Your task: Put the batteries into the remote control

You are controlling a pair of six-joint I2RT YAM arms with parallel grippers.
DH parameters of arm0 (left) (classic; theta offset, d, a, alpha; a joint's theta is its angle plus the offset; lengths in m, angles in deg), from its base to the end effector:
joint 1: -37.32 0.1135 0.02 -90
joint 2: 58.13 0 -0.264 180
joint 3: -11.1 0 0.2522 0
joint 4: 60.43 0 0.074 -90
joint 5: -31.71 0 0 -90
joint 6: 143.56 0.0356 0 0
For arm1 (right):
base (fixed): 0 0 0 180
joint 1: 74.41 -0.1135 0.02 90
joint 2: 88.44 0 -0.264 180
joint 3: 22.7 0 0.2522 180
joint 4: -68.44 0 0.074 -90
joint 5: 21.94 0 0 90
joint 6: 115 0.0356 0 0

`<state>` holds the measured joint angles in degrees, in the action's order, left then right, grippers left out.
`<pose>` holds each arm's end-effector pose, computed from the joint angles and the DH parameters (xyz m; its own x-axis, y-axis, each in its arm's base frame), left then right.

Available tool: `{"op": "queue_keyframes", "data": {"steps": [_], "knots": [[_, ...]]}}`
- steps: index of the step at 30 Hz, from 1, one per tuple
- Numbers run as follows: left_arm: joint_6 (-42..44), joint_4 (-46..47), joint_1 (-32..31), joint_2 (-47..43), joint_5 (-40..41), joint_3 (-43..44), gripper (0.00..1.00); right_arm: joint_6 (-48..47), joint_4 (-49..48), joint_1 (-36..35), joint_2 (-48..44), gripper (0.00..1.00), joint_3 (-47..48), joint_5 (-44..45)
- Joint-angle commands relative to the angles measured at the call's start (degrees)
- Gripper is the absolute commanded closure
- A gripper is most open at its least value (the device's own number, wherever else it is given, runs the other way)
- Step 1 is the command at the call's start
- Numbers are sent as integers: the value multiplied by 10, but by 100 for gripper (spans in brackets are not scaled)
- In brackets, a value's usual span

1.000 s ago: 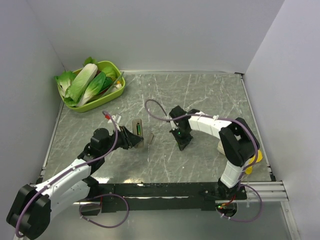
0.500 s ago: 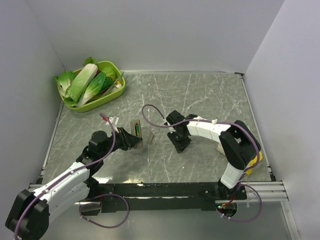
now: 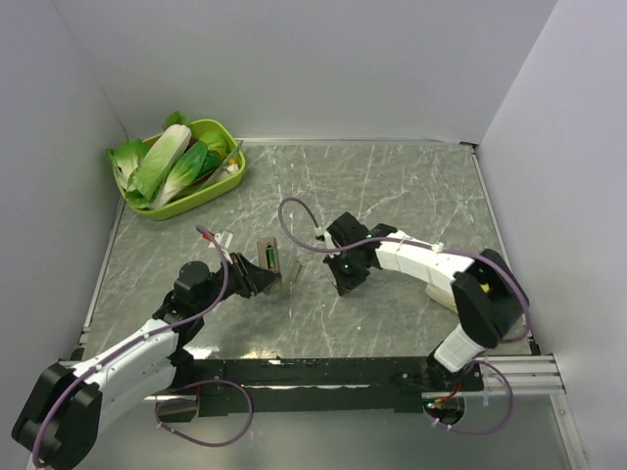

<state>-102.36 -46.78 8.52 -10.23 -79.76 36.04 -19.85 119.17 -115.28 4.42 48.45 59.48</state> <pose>0.1523 -0.0986 0.1937 -0.6689 -0.4313 -0.6055 0.3971 0.4812 -0.7815 0.2237 0.2006 0.1798 -0.7792 -0.5569 -0.2877 -0.6136 0.7714 0.1687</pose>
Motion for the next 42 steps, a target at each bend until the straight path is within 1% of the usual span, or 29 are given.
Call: {"op": "queue_keyframes", "data": {"steps": [1,2,5,8,10,12,13,15,17,21,33,38,42], "knots": [[-16,106,3,8,-29,-10,99,35,-11,-19,-104,100,74,-111],[-19,122,3,11,-30,-12,99,45,-15,-19,-112,100,84,-153],[-27,148,4,21,-37,-15,99,85,-22,-33,-127,100,125,-199],[-42,171,2,36,-44,-19,99,117,-6,-49,-124,100,177,-207],[-47,192,2,47,-45,-20,99,137,37,-55,-103,100,230,-210],[-53,209,0,55,-45,-20,99,143,73,-58,-86,100,285,-210],[-56,214,-1,59,-45,-20,99,145,112,-60,-67,100,302,-205],[-57,229,-6,67,-42,-20,99,149,144,-62,-48,100,349,-199],[-56,241,-11,73,-40,-20,99,149,189,-65,-21,100,374,-194],[-51,260,-20,81,-37,-20,99,150,245,-71,27,100,431,-180],[-36,255,-42,75,-25,-7,99,156,310,-72,107,100,515,-193],[-51,261,-49,69,-5,-12,99,159,331,-72,124,100,532,-193],[-81,282,-51,65,12,-20,99,165,337,-73,129,100,527,-192]]}}
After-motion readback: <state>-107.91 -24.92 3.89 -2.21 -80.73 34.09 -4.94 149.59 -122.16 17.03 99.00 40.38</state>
